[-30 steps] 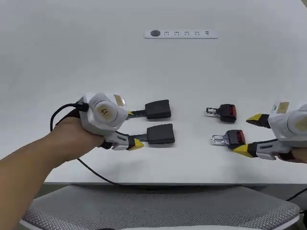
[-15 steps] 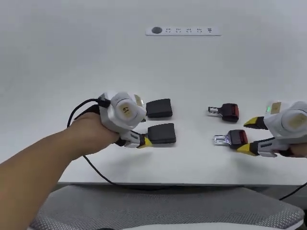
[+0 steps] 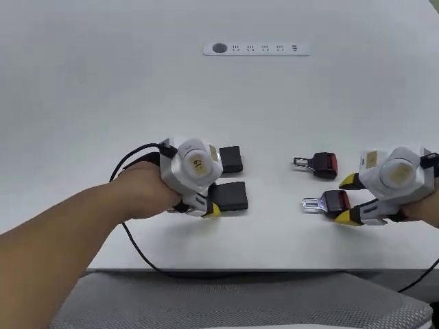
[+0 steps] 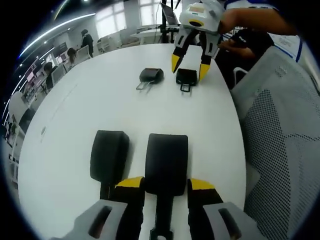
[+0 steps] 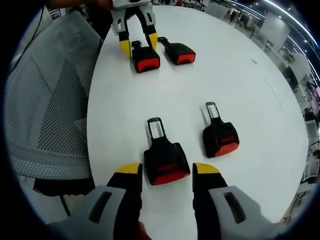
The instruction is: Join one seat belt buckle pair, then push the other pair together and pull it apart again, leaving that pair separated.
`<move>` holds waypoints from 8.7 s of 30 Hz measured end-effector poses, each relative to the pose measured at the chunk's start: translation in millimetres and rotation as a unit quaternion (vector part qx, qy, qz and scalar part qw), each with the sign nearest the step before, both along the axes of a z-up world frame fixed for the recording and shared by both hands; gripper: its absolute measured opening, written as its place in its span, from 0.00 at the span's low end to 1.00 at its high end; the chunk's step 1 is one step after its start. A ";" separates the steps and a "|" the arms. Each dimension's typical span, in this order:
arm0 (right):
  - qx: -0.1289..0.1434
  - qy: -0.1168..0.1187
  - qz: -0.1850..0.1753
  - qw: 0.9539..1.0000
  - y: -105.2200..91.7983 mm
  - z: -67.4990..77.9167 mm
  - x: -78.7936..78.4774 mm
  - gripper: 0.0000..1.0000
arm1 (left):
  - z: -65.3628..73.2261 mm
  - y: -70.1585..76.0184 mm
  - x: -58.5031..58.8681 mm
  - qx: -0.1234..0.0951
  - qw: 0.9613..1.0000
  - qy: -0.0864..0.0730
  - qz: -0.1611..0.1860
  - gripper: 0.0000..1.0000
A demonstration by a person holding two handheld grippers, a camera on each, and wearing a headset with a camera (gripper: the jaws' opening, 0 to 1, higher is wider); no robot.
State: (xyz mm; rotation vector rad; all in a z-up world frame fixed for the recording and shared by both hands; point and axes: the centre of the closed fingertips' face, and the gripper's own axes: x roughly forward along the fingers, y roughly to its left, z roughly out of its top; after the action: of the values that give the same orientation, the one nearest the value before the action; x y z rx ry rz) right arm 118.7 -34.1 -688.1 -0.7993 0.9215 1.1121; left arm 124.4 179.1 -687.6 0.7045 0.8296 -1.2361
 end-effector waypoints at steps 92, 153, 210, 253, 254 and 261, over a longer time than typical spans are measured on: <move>0.050 -0.012 0.036 0.998 116.1 -3.3 11.7 0.34 | -6.8 -1.7 0.2 0.030 0.999 0.005 -0.039 0.32; 0.070 -0.004 0.077 0.995 159.0 -4.8 11.2 0.33 | -5.1 -2.8 1.5 0.016 0.999 0.008 -0.049 0.32; 0.065 -0.009 0.067 0.996 147.4 -4.4 12.1 0.34 | -5.0 -0.3 3.6 0.000 1.000 0.008 -0.018 0.32; 0.074 -0.036 0.039 0.996 123.6 32.2 33.7 0.33 | 39.6 8.0 49.3 -0.012 0.999 -0.025 0.037 0.36; 0.073 -0.037 0.037 0.996 119.6 32.7 37.4 0.33 | 40.2 8.6 50.5 -0.012 0.999 -0.025 0.041 0.36; 0.060 -0.041 0.033 0.997 101.5 27.6 52.7 0.32 | 36.5 11.6 57.0 -0.007 0.998 -0.031 0.045 0.36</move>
State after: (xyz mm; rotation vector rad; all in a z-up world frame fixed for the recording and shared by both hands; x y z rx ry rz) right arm 171.4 67.4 -660.5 -0.7755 0.7572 1.1720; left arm 181.5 190.7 -651.1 0.6822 0.7931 -1.1327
